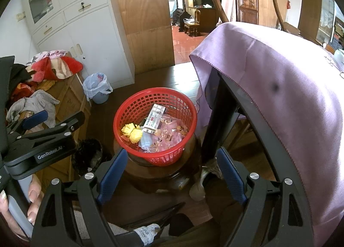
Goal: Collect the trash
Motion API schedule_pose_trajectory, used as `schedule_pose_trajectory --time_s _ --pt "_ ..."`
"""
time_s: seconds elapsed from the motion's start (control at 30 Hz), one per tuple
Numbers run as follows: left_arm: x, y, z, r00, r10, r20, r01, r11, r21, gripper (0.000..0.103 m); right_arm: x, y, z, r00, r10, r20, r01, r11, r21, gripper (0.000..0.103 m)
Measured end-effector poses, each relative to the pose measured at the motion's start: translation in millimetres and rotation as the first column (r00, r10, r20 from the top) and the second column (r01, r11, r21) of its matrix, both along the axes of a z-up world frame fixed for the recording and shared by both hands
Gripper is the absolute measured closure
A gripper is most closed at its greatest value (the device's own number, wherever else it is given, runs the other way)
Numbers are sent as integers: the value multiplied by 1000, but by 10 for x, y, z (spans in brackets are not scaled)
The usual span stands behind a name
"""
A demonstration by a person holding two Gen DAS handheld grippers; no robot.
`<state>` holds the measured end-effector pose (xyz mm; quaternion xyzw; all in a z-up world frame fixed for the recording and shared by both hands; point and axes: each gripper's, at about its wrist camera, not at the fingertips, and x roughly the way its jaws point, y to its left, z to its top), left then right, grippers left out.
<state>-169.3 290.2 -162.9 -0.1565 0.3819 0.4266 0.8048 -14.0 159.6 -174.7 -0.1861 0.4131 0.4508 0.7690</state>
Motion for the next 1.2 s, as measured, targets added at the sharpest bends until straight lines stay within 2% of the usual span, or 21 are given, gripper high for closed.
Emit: schedule_pose_trajectory --time_s 1.2 --pt "21 -14 -42 1000 -15 4 16 1000 -16 7 -16 1 -11 1000 5 -5 -5 1000 -3 19"
